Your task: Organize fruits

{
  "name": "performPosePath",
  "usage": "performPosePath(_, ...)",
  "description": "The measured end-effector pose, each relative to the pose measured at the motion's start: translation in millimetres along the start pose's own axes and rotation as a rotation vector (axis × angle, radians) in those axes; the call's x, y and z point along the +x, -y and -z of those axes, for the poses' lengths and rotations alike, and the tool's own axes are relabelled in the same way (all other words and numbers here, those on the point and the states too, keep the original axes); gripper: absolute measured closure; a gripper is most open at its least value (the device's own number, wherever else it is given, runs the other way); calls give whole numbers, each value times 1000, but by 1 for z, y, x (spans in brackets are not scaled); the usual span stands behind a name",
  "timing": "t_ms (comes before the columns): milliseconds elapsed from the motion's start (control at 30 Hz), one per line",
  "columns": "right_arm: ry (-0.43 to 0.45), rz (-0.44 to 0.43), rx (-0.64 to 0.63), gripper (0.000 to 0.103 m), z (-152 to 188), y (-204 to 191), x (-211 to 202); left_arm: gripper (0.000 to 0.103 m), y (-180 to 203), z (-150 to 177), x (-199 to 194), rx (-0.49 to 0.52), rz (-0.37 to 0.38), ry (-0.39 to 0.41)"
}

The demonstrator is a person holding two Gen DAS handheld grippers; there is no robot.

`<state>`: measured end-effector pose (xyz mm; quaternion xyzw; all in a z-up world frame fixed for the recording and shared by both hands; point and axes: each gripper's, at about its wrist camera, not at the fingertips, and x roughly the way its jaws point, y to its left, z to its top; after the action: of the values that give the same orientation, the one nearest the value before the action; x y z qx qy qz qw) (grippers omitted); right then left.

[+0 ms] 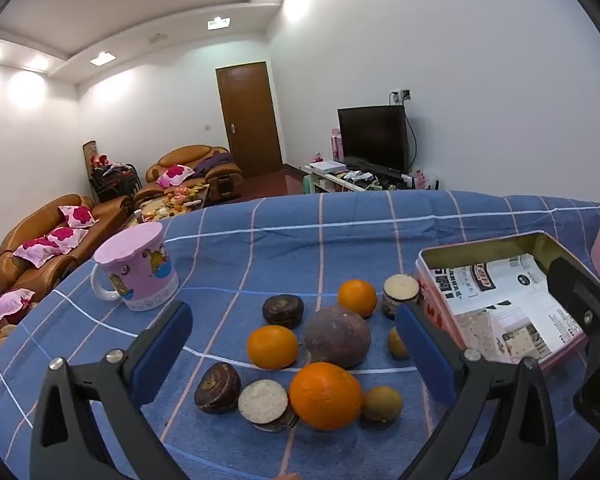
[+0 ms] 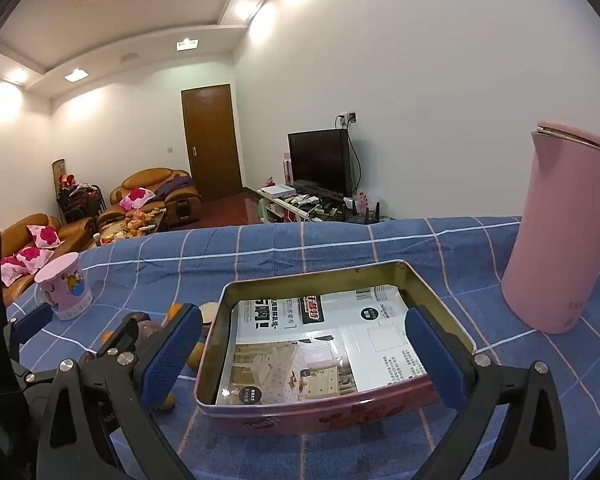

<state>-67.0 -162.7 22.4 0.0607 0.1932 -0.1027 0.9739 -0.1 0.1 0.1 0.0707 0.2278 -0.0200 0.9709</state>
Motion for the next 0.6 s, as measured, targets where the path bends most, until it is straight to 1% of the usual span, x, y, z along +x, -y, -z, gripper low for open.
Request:
performPosePath(33,4,1,0,1,0,0,-1,0,0,0,0,0,2,1)
performPosePath(67,-23,10,-22,1,0,-2,1,0,1,0,-1,1,4,2)
performPosePath(267,-31,9,-17,1,-1,-3,3,0,2,-1,-4,6,7,1)
performPosePath(300,-17,7,-18,1,0,0,2,0,1,-1,-4,6,9,1)
performPosePath(533,-25,6,-16,1,-3,5,5,0,2,-1,-3,3,27,-4)
performPosePath(600,-20,10,-15,1,-1,0,2,0,3,-1,-4,6,31,-4)
